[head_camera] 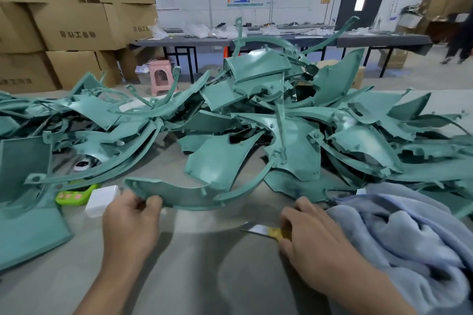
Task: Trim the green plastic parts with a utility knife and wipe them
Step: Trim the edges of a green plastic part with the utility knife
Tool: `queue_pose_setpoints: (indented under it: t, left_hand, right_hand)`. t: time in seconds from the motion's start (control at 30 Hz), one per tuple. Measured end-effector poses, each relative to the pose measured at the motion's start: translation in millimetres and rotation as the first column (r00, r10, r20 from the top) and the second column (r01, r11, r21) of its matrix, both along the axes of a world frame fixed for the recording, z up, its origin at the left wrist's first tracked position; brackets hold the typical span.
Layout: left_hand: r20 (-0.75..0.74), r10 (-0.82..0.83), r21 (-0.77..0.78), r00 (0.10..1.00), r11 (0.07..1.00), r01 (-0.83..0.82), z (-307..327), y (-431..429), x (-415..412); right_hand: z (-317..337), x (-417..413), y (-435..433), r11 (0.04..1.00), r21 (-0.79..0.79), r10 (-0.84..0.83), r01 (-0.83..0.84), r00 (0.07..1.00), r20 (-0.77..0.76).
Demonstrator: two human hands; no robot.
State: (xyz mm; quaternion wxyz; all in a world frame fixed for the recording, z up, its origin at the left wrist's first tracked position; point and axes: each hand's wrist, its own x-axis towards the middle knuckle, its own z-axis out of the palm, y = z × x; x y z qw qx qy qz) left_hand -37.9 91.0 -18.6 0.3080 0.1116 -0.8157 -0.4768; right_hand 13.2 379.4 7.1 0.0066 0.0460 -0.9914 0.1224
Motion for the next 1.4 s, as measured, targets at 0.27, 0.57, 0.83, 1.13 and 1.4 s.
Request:
queue_pose_setpoints:
  t: [0.27, 0.57, 0.83, 1.13, 1.4]
  left_hand:
    - [0.122, -0.256, -0.210, 0.959, 0.938, 0.277, 3.7, 3.4, 11.8]
    - [-0.085, -0.392, -0.225, 0.916, 0.903, 0.366, 7.7, 22.8, 26.8]
    - [-0.277, -0.392, 0.238, 0.877, 0.857, 0.458, 11.8, 34.4, 23.3]
    - [0.070, -0.828, 0.524, 0.557, 0.505, 0.686, 2.3, 46.9, 27.8]
    - [-0.142, -0.740, 0.583, 0.658, 0.474, 0.659, 7.7, 59.3, 30.1]
  right_hand:
    - [6.3, -2.3, 9.3, 0.990, 0.059, 0.122, -0.126, 0.991, 0.058]
    - [12.4, -3.6, 11.0, 0.633, -0.774, -0.264, -0.027, 0.932, -0.249]
    - [6.8, 5.1, -10.2, 0.892, -0.451, -0.232, -0.015, 0.842, -0.487]
    - [-6.1, -14.0, 19.5, 0.900, -0.392, -0.268, 0.188, 0.950, -0.159]
    - [6.5, -2.4, 18.3, 0.671, -0.741, -0.536, 0.029, 0.709, -0.458]
